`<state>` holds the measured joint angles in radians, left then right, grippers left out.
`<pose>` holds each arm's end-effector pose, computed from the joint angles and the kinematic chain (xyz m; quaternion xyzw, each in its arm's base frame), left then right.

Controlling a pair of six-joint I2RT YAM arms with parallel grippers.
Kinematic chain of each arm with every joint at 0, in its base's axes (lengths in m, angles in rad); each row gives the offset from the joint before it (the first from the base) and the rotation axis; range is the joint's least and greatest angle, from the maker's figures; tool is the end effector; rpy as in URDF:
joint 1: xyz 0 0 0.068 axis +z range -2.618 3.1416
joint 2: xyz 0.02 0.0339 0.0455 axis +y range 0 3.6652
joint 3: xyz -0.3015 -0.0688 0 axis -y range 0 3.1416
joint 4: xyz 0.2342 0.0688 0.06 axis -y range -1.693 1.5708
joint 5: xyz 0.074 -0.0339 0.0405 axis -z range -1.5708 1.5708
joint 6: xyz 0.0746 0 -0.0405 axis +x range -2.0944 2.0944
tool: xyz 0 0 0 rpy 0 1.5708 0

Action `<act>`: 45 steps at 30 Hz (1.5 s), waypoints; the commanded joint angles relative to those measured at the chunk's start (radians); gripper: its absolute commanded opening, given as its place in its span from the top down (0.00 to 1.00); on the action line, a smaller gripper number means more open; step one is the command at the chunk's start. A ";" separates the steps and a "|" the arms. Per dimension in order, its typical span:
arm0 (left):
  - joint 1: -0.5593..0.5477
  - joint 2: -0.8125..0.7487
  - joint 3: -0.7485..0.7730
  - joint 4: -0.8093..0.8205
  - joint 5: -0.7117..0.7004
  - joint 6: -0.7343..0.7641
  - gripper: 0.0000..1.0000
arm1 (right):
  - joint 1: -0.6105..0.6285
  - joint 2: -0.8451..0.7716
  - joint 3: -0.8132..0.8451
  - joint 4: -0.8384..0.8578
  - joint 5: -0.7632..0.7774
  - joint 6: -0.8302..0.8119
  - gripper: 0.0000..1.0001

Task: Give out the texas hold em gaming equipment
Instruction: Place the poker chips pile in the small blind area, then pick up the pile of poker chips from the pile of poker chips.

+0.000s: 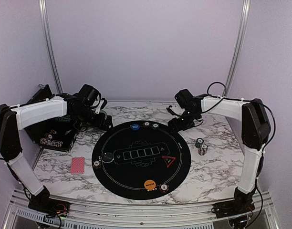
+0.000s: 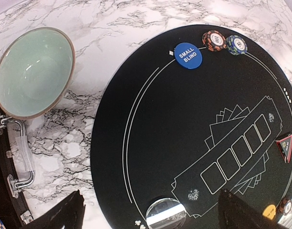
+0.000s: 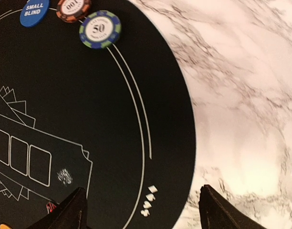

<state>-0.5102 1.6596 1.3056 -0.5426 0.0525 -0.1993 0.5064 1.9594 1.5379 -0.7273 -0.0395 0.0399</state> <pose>0.3296 -0.1890 0.2729 0.1546 0.9307 -0.1381 0.3014 0.3775 0.2128 0.2159 -0.2300 0.9502 0.0751 0.1964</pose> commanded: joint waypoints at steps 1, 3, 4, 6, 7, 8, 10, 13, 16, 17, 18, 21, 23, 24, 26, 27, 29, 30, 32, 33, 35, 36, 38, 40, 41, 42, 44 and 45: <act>0.005 -0.021 -0.008 0.012 0.018 -0.005 0.01 | -0.045 -0.120 -0.089 0.026 0.065 0.079 0.23; 0.005 -0.021 -0.009 0.011 0.018 -0.005 0.01 | -0.069 -0.157 -0.147 0.026 0.085 0.089 0.24; 0.006 -0.021 -0.007 0.011 0.020 -0.006 0.01 | -0.081 -0.172 -0.170 0.026 0.091 0.093 0.25; 0.005 -0.021 -0.009 0.012 0.020 -0.006 0.01 | -0.102 -0.197 -0.209 0.027 0.106 0.098 0.25; 0.005 -0.021 -0.008 0.011 0.020 -0.005 0.01 | -0.110 -0.210 -0.228 0.028 0.112 0.100 0.26; 0.005 -0.019 -0.009 0.012 0.020 -0.005 0.01 | -0.122 -0.221 -0.243 0.032 0.114 0.101 0.26; 0.005 -0.018 -0.008 0.011 0.021 -0.006 0.01 | -0.144 -0.241 -0.271 0.038 0.122 0.105 0.26; 0.005 -0.019 -0.010 0.011 0.020 -0.005 0.01 | -0.179 -0.260 -0.301 0.043 0.128 0.107 0.27; 0.006 -0.017 -0.009 0.012 0.022 -0.006 0.01 | -0.210 -0.269 -0.321 0.050 0.127 0.101 0.28; 0.005 -0.017 -0.008 0.012 0.021 -0.006 0.01 | -0.215 -0.268 -0.326 0.051 0.125 0.100 0.29; 0.006 -0.016 -0.008 0.011 0.022 -0.006 0.01 | -0.218 -0.265 -0.330 0.054 0.125 0.097 0.29; 0.006 -0.015 -0.009 0.011 0.022 -0.006 0.01 | -0.220 -0.247 -0.338 0.062 0.120 0.094 0.32; 0.005 -0.015 -0.009 0.011 0.020 -0.006 0.01 | -0.219 -0.234 -0.340 0.068 0.114 0.095 0.34; 0.005 -0.016 -0.009 0.010 0.020 -0.006 0.01 | -0.220 -0.228 -0.340 0.072 0.110 0.096 0.36; 0.005 -0.016 -0.010 0.011 0.020 -0.005 0.01 | -0.219 -0.220 -0.341 0.079 0.101 0.098 0.37; 0.004 -0.015 -0.009 0.012 0.020 -0.005 0.01 | -0.219 -0.215 -0.342 0.081 0.097 0.098 0.37; 0.005 -0.016 -0.010 0.011 0.020 -0.004 0.01 | -0.220 -0.209 -0.340 0.083 0.089 0.099 0.38; 0.005 -0.016 -0.010 0.010 0.020 -0.004 0.01 | -0.219 -0.205 -0.340 0.084 0.086 0.098 0.39; 0.006 -0.015 -0.009 0.011 0.020 -0.004 0.01 | -0.220 -0.196 -0.340 0.082 0.085 0.097 0.39; 0.006 -0.016 -0.010 0.011 0.020 -0.004 0.01 | -0.220 -0.192 -0.341 0.083 0.086 0.097 0.39; 0.006 -0.016 -0.010 0.012 0.020 -0.004 0.01 | -0.220 -0.186 -0.346 0.084 0.090 0.097 0.39; 0.006 -0.015 -0.010 0.011 0.020 -0.005 0.01 | -0.220 -0.185 -0.348 0.085 0.091 0.098 0.39; 0.005 -0.016 -0.011 0.011 0.021 -0.004 0.01 | -0.220 -0.182 -0.351 0.087 0.093 0.098 0.40; 0.006 -0.015 -0.009 0.012 0.021 -0.005 0.01 | -0.220 -0.178 -0.355 0.087 0.092 0.098 0.41; 0.006 -0.015 -0.010 0.011 0.021 -0.004 0.01 | -0.220 -0.177 -0.357 0.088 0.093 0.099 0.42; 0.006 -0.015 -0.010 0.011 0.022 -0.005 0.01 | -0.220 -0.175 -0.360 0.088 0.093 0.098 0.43; 0.005 -0.015 -0.010 0.011 0.022 -0.005 0.01 | -0.220 -0.174 -0.365 0.091 0.092 0.100 0.45; 0.006 -0.015 -0.009 0.011 0.022 -0.005 0.01 | -0.218 -0.173 -0.367 0.092 0.092 0.100 0.46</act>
<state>-0.5102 1.6596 1.3056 -0.5426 0.0635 -0.2012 0.2916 1.7729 1.1744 -0.6563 0.0544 0.1310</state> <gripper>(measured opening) 0.989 0.558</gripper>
